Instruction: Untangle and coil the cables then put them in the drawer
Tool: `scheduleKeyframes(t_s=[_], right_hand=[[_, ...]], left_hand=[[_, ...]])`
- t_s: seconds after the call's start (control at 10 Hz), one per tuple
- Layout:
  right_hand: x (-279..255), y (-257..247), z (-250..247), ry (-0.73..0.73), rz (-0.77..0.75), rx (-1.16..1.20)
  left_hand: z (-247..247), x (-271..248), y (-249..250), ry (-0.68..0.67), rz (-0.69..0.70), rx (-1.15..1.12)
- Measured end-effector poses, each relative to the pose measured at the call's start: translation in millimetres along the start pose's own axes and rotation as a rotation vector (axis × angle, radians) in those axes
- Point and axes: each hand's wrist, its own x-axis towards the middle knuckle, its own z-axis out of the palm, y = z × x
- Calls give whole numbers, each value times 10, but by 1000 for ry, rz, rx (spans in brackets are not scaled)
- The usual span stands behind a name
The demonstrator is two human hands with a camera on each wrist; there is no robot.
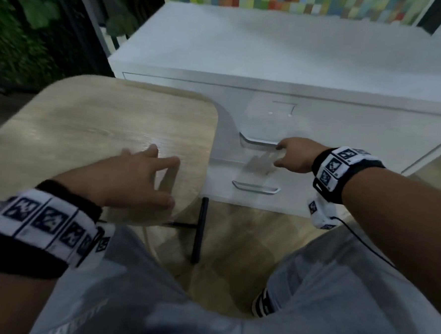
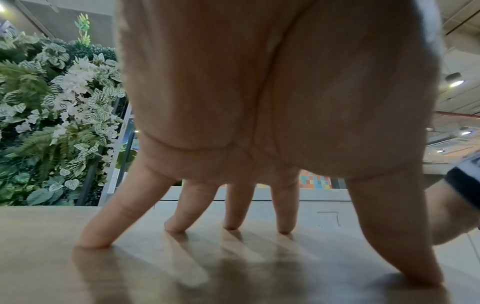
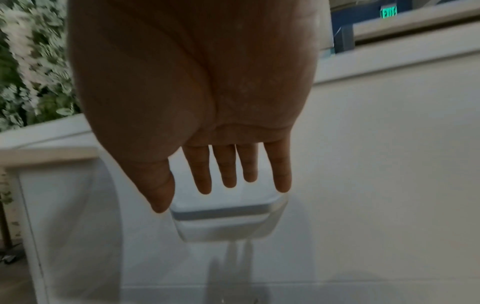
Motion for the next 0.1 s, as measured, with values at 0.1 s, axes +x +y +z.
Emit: scheduleKeyframes(t_s=[0.1], right_hand=[[-345, 8, -209, 65, 1, 12]], left_hand=[[16, -8, -19, -1, -2, -38]])
